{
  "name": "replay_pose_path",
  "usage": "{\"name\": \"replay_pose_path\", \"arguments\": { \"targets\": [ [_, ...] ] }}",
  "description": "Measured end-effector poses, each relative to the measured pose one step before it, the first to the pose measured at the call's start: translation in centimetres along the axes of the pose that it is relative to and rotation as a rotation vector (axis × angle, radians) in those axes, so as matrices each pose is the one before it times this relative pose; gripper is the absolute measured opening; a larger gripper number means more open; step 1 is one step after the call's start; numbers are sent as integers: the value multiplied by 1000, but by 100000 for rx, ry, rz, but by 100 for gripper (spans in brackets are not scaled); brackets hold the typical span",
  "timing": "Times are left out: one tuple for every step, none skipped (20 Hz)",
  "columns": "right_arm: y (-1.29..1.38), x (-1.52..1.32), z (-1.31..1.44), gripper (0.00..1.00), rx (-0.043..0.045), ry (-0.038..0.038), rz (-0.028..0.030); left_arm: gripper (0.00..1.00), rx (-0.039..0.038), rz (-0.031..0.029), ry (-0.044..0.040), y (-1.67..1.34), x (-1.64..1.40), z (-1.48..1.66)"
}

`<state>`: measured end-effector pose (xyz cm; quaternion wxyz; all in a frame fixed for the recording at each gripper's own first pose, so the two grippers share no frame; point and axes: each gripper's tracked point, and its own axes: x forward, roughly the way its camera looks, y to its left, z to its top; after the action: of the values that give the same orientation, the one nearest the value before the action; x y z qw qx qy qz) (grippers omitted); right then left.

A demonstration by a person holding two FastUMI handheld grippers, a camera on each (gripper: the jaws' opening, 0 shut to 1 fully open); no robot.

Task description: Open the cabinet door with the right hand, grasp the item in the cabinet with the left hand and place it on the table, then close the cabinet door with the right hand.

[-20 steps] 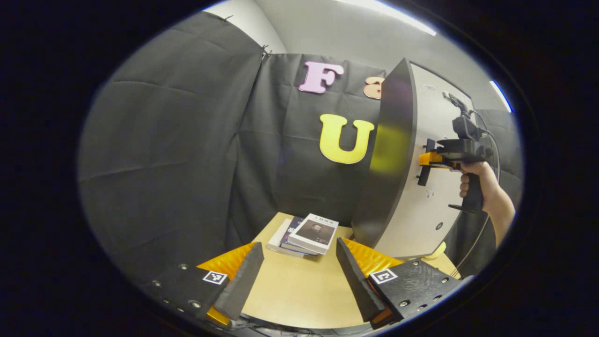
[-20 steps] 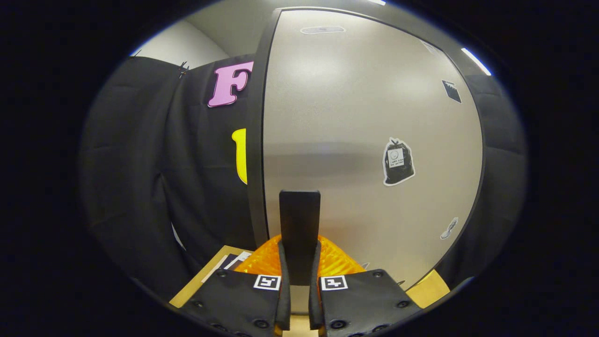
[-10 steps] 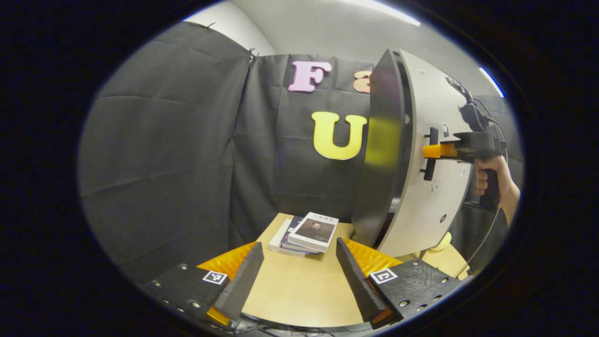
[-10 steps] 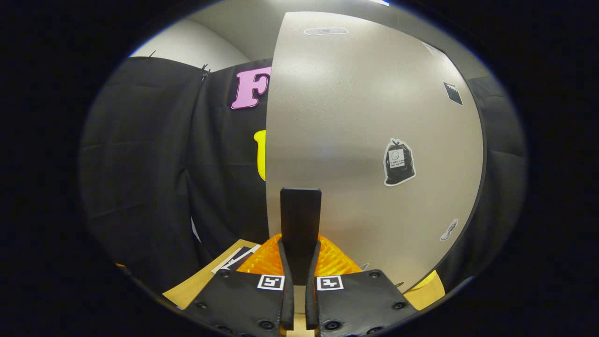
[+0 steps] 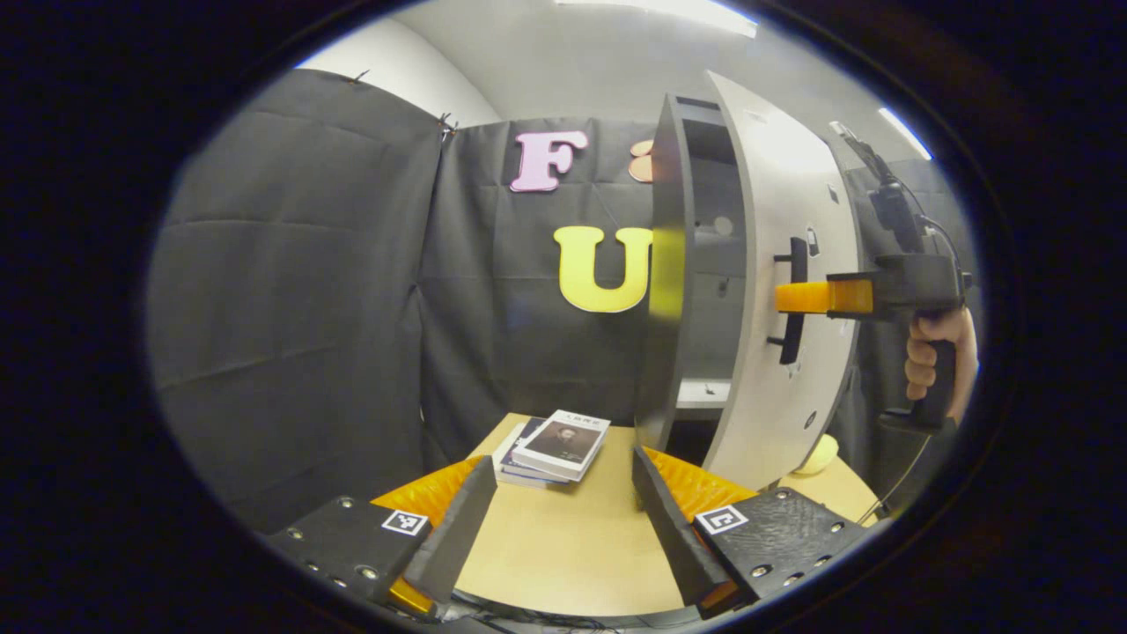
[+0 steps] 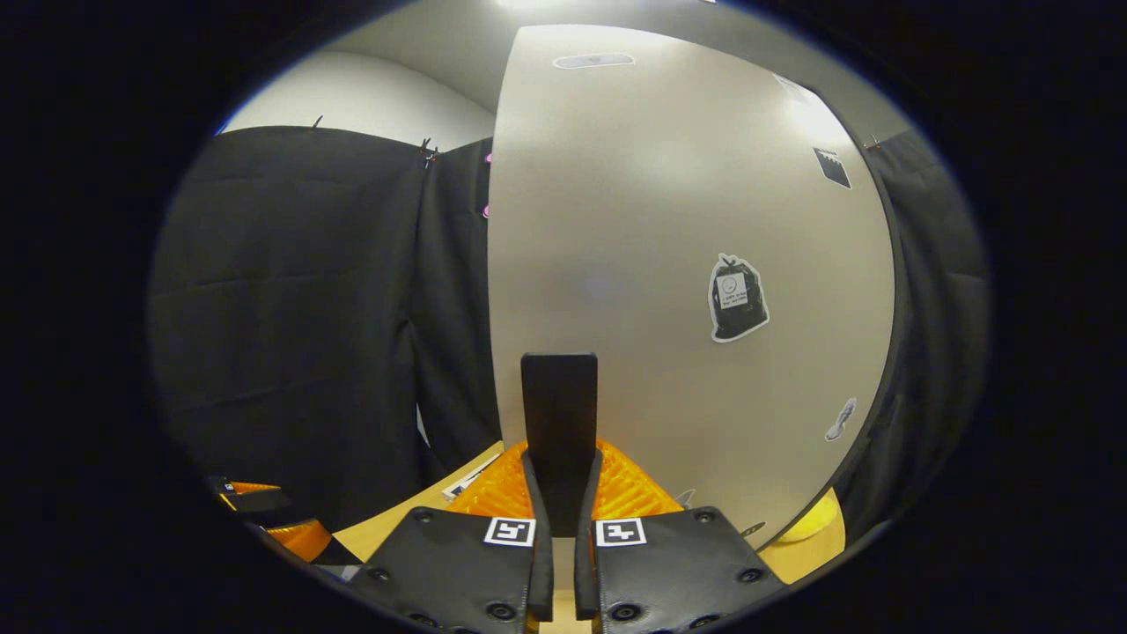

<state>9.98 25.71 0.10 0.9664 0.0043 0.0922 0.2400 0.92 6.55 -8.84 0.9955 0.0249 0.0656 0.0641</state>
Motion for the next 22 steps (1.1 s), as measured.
{"name": "replay_pose_path", "arguments": {
  "targets": [
    [-67,-813,-50,11,23,35,1748,94,111,1017,-100,-610,-557,-88],
    [115,391,-230,11,204,106,1705,94,265,956,106,-701,-534,-230],
    [-52,-89,-39,11,279,-37,1684,94,58,442,267,-809,-502,-267],
    [-95,-54,-143,11,100,91,1714,94,-107,55,432,-975,-459,-347],
    [-138,-109,-59,11,151,31,1588,93,-144,111,398,-735,-634,-168],
    [-112,-107,-104,11,187,-27,1477,94,-217,444,391,-602,-477,-337],
    [-146,-139,-21,11,330,-200,1275,94,-382,267,200,-658,-499,-179],
    [-56,-290,-60,11,299,-97,1032,93,-344,78,23,-628,-523,-218],
    [-194,-231,-41,11,103,188,817,93,-75,259,132,-627,-513,-150],
    [-146,-196,-97,11,-230,96,853,94,104,564,-44,-446,-443,-230],
    [-186,-210,-36,11,-34,-40,906,93,73,638,-138,-477,-436,-74],
    [-201,2,-140,11,447,-125,789,94,-32,478,78,-498,-574,-174],
    [-242,-134,-75,11,585,-135,624,94,-22,240,491,-599,-450,-329],
    [-399,74,-75,11,532,-100,372,93,-112,636,782,-437,-339,-532],
    [-334,-50,-29,10,544,23,142,93,-448,846,698,-291,-456,-369],
    [-175,-25,67,11,691,-87,-161,94,-777,377,443,-433,-335,-257],
    [-285,-29,135,11,857,-110,-354,93,-876,38,330,-456,-420,-235],
    [-233,128,242,11,1078,162,-524,94,-709,-104,377,-411,-340,-271],
    [-385,73,460,11,1328,213,-671,94,-475,-355,519,-552,-324,-280],
    [-283,-547,-200,11,899,78,-716,94,-662,-890,1011,-757,-30,-416],
    [-201,-376,60,11,788,127,-812,94,-1075,-1845,1221,-808,-112,-437],
    [-49,-388,38,11,992,-84,-954,94,-688,-2242,841,-924,117,-330]
  ]
}}
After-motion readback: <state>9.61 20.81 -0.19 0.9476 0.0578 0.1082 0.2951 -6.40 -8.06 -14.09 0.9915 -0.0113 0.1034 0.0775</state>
